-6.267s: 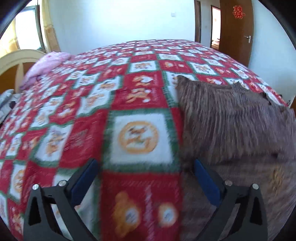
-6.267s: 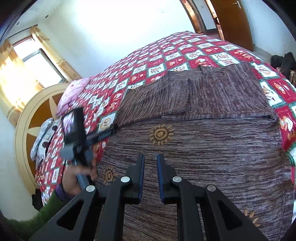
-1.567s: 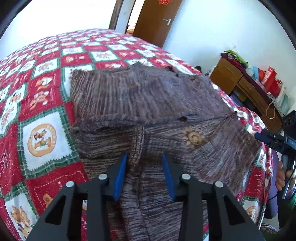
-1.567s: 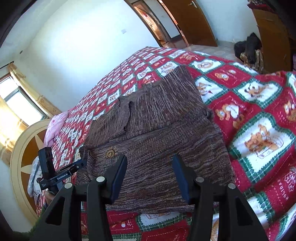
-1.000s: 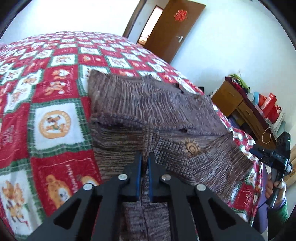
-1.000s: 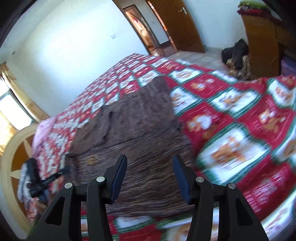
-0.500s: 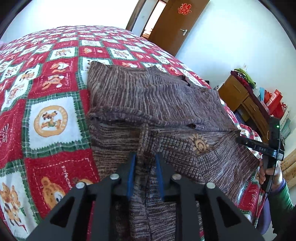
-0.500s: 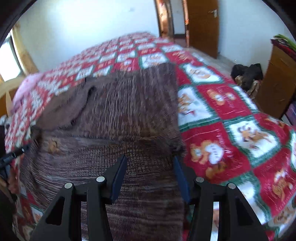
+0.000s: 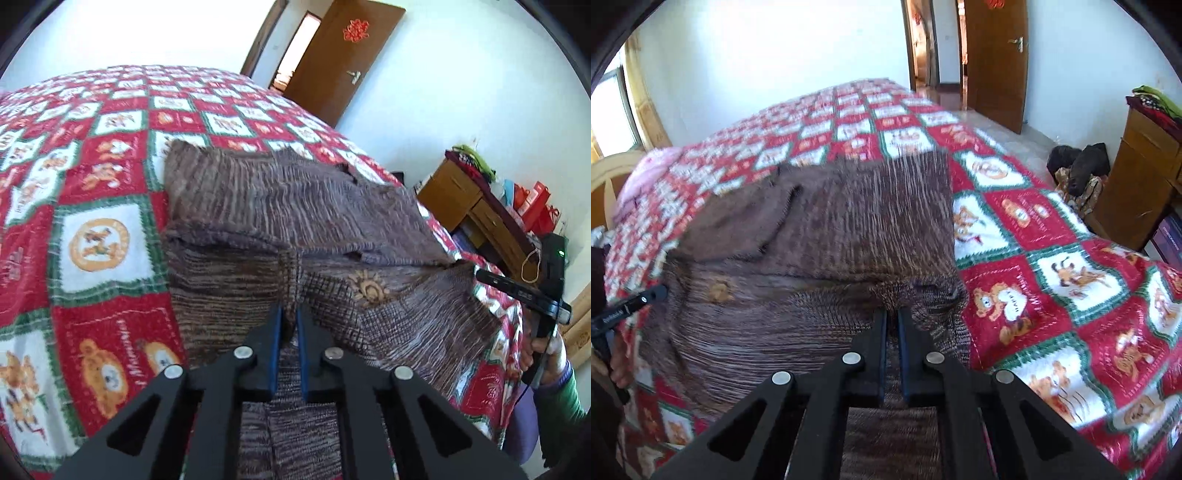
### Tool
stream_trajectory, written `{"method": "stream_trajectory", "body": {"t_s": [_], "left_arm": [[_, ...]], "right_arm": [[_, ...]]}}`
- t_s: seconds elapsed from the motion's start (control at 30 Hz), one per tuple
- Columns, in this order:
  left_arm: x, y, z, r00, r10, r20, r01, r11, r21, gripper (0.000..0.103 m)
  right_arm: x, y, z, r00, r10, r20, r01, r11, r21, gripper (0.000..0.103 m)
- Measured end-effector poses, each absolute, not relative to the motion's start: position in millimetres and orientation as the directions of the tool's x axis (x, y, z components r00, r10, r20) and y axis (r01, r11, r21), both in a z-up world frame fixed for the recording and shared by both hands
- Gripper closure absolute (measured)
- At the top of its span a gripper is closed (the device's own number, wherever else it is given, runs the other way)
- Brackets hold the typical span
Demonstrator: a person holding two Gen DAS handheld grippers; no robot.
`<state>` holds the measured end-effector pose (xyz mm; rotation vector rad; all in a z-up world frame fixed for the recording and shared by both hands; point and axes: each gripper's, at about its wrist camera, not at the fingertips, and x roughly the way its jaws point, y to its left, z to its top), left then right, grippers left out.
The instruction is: Fold small clothes
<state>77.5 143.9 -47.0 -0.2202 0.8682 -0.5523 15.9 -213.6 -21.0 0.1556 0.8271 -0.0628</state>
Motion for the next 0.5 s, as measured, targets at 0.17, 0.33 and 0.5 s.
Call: {"method": "stream_trajectory", "body": {"t_s": [0.17,0.33,0.5], "left_arm": [[69.4,143.3,-32.7,0.577,-0.488,-0.655,0.378,0.87,-0.316,0.097],[85.2,133.5,-45.7,0.53,-0.422,-0.736,0.364,0.897,-0.252,0.089],[94.5,135.5,-48.3,0.533,-0.406,-0.743,0.36,0.903,-0.235,0.061]], "right_arm": [[2.6,-211.8,5.0,0.731,0.012,-0.683,0.106,0.986,0.131,0.098],[2.5,-207.6,-1.0,0.718,0.026,-0.696,0.101,0.985,0.141,0.098],[-4.4,-206.1,-7.9,0.712,0.057,-0.7,0.1,0.978,0.181,0.097]]}}
